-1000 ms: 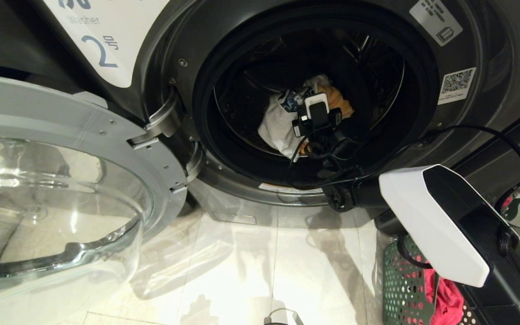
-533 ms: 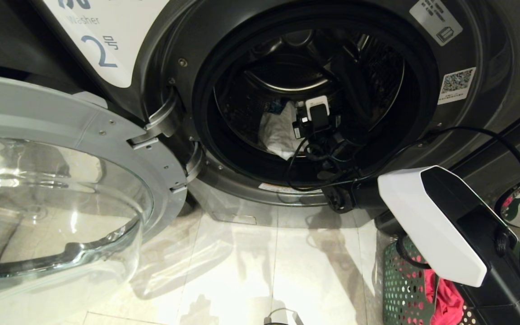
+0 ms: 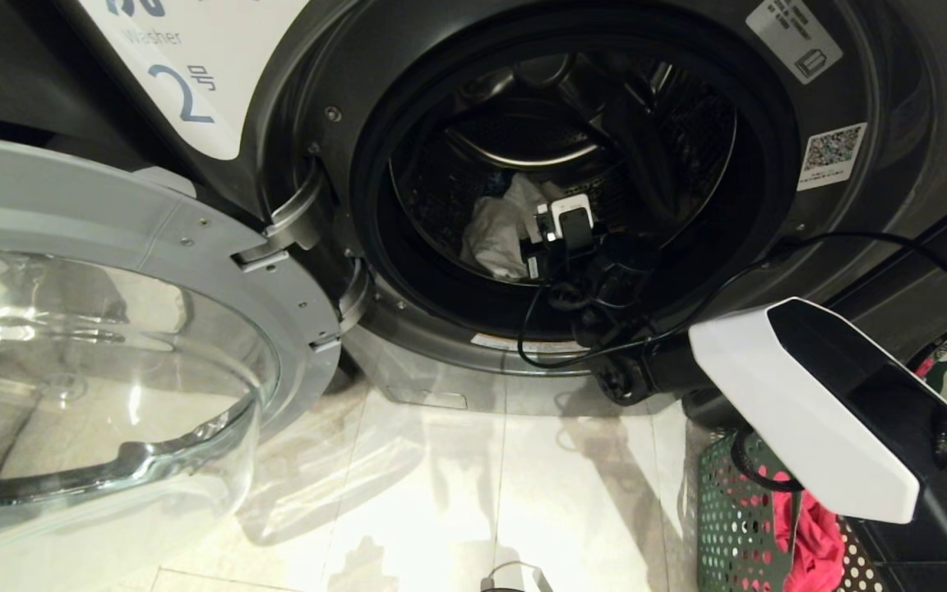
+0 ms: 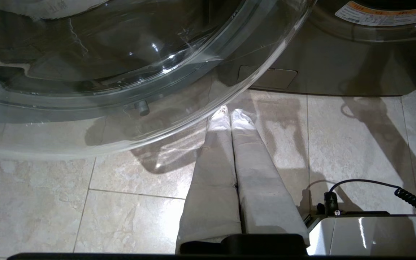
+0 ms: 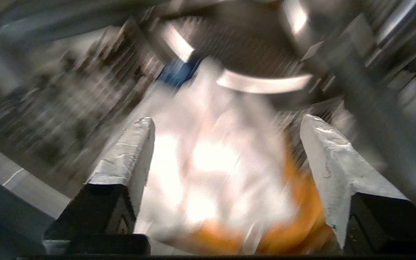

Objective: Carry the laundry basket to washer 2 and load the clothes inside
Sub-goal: Place the clothes into the washing machine

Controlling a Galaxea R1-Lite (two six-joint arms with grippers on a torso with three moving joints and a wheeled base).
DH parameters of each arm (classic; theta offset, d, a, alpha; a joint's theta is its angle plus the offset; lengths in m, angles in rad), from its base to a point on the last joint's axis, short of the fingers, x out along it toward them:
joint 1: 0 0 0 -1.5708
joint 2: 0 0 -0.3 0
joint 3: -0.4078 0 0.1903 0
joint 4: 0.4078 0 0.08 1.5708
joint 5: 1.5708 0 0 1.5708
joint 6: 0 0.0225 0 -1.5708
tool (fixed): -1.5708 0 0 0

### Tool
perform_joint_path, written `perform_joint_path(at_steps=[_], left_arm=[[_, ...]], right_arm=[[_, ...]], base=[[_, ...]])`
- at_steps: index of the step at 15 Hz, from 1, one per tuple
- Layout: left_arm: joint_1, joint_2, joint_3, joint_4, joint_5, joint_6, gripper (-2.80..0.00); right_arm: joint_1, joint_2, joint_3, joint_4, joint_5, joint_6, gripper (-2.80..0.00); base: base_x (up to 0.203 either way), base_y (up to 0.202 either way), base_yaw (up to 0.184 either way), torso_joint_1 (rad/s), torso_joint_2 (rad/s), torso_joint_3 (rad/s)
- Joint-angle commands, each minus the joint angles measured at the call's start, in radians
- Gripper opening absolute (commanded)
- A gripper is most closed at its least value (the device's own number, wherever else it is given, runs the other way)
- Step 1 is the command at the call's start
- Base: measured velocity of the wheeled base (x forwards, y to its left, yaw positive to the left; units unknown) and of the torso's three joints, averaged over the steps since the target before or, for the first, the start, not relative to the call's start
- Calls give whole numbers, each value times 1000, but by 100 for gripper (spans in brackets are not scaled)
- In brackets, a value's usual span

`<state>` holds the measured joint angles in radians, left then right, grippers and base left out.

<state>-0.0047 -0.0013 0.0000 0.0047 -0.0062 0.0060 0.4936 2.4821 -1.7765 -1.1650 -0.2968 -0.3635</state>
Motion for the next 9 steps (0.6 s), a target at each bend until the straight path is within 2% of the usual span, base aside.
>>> perform_joint_path(at_steps=[1, 5, 7, 9], left_arm=[[0, 0, 0, 1, 0, 0, -280], [0, 1, 0, 1, 0, 0, -280], [0, 0, 0, 1, 0, 0, -280], [0, 1, 0, 1, 0, 0, -280]], right_arm=[[21, -132, 123, 34, -1, 47, 0], [83, -476, 459, 235, 5, 180, 0], [126, -670, 654, 405, 17, 258, 0], [171, -855, 818, 672, 31, 354, 0]], base=[[0, 0, 0, 0, 0, 0], [0, 0, 0, 0, 0, 0], [0, 0, 0, 0, 0, 0], [0, 0, 0, 0, 0, 0]])
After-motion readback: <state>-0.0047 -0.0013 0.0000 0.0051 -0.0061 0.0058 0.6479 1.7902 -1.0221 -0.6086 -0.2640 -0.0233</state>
